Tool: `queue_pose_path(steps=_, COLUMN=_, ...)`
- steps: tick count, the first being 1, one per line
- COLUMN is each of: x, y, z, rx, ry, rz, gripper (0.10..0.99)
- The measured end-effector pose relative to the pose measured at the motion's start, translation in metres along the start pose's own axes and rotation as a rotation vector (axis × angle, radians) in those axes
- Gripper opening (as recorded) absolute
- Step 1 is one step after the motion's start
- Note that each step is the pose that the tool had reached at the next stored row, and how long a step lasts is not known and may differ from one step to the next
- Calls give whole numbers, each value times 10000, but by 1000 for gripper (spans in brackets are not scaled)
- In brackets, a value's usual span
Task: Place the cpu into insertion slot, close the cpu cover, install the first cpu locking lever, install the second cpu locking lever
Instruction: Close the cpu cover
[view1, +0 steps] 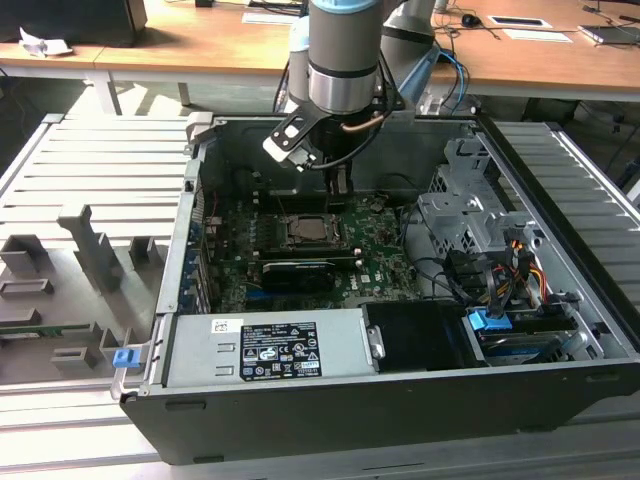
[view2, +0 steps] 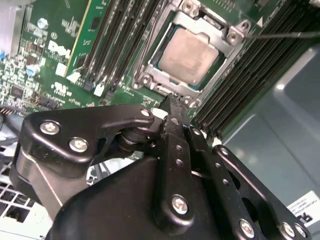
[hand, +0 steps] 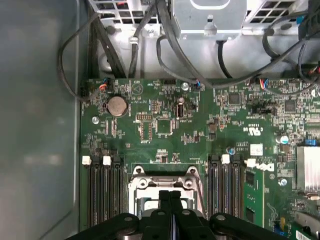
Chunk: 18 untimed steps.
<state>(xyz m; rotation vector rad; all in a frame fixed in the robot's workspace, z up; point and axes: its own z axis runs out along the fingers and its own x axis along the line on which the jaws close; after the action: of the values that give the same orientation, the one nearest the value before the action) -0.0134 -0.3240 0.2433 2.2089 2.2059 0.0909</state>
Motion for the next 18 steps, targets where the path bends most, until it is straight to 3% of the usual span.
queue_pose_path(steps=6, x=-3, y=-37, z=92, rx=76, ry=22, rz=-352, gripper=106)
queue_pose_path(steps=11, x=-5, y=-190, z=153, rx=138, ry=30, rz=-438, gripper=106)
queue_pose_path(steps=18, x=-7, y=-295, z=239, rx=183, ry=40, rz=-608, gripper=106)
